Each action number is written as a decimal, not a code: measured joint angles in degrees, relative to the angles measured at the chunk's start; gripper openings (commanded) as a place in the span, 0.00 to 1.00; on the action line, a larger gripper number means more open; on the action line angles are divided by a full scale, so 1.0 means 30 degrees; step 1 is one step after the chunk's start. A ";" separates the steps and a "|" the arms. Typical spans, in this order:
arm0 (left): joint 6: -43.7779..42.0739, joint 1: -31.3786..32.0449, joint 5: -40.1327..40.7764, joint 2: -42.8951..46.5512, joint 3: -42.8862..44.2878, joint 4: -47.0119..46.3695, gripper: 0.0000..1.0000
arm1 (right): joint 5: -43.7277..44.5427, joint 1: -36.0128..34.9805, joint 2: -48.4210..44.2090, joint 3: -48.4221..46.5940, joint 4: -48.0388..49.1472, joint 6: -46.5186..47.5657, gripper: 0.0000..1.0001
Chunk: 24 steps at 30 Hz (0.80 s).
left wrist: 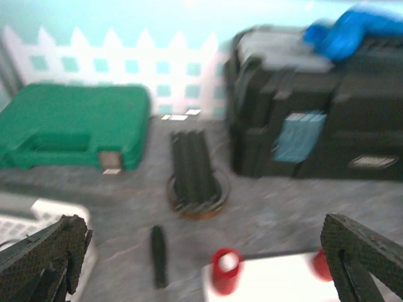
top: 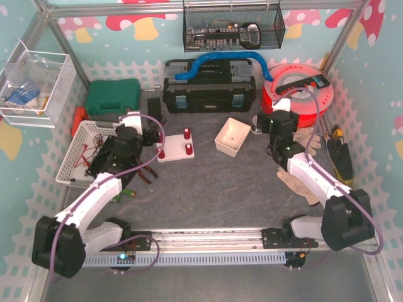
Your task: Install the large spring
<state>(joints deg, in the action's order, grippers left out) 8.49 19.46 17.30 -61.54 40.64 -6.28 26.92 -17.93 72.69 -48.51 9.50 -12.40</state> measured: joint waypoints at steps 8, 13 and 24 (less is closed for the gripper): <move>-0.1224 -0.3993 -0.1027 -0.1559 -0.4896 -0.5901 0.99 | 0.0007 0.2892 0.0590 0.4838 0.4124 0.0692 0.99; -0.1268 -0.4932 -0.1523 -0.3526 -0.5748 -0.8626 0.99 | -0.0743 0.4087 0.1676 0.6426 0.6623 0.1129 0.99; -0.0750 -0.6186 -0.3512 -0.8094 -0.5916 -1.4039 0.99 | -0.3009 0.5938 0.4830 0.7796 1.1912 0.1581 0.99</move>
<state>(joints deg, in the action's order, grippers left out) 6.24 0.91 6.76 -85.82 22.90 -48.40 17.89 -0.12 87.18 -25.12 45.23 -7.66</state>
